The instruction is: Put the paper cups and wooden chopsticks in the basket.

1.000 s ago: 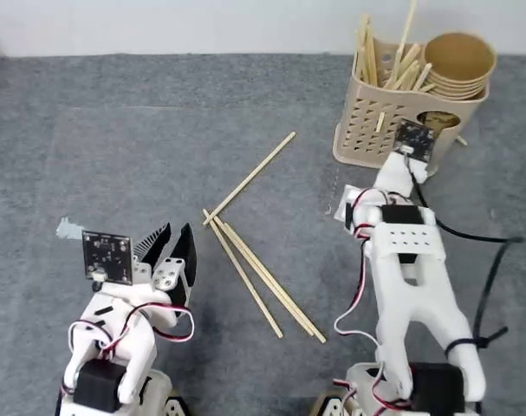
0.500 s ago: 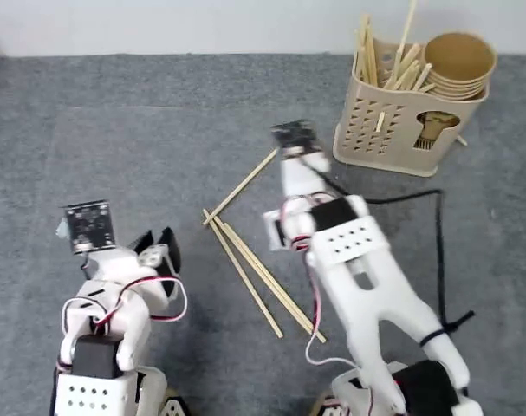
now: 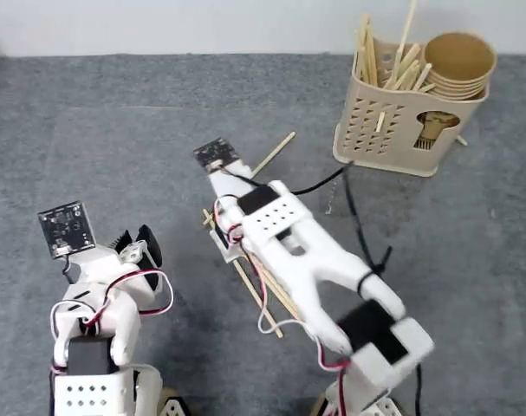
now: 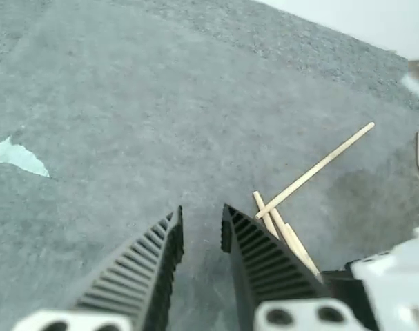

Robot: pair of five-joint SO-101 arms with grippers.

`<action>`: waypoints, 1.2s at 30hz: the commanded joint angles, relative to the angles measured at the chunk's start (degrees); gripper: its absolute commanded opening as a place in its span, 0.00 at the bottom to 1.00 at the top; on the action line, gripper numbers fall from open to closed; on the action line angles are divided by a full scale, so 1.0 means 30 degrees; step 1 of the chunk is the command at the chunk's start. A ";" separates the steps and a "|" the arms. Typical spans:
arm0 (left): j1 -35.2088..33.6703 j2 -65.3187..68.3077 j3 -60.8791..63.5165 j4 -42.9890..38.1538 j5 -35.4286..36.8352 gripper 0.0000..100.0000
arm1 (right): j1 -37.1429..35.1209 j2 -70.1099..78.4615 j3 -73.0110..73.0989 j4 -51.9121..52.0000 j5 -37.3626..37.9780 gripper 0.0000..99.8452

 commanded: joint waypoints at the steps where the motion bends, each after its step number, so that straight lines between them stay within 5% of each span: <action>1: -0.0059 0.0147 -0.0103 -0.0733 0.0088 0.09 | -0.0103 0.1040 -0.1905 0.0103 0.0234 0.14; 13: -0.0059 0.0147 -0.0073 -0.0674 0.0029 0.09 | 0.0923 0.5993 -0.4425 0.0103 0.0967 0.13; 18: -0.0059 0.0147 -0.0073 -0.0703 0.0000 0.09 | 0.1304 0.6374 -0.4484 0.0132 0.2256 0.01; 36: -0.0059 0.0147 0.0132 -0.0762 -0.0029 0.09 | 0.3590 -0.3092 -0.4513 0.2418 0.4396 0.01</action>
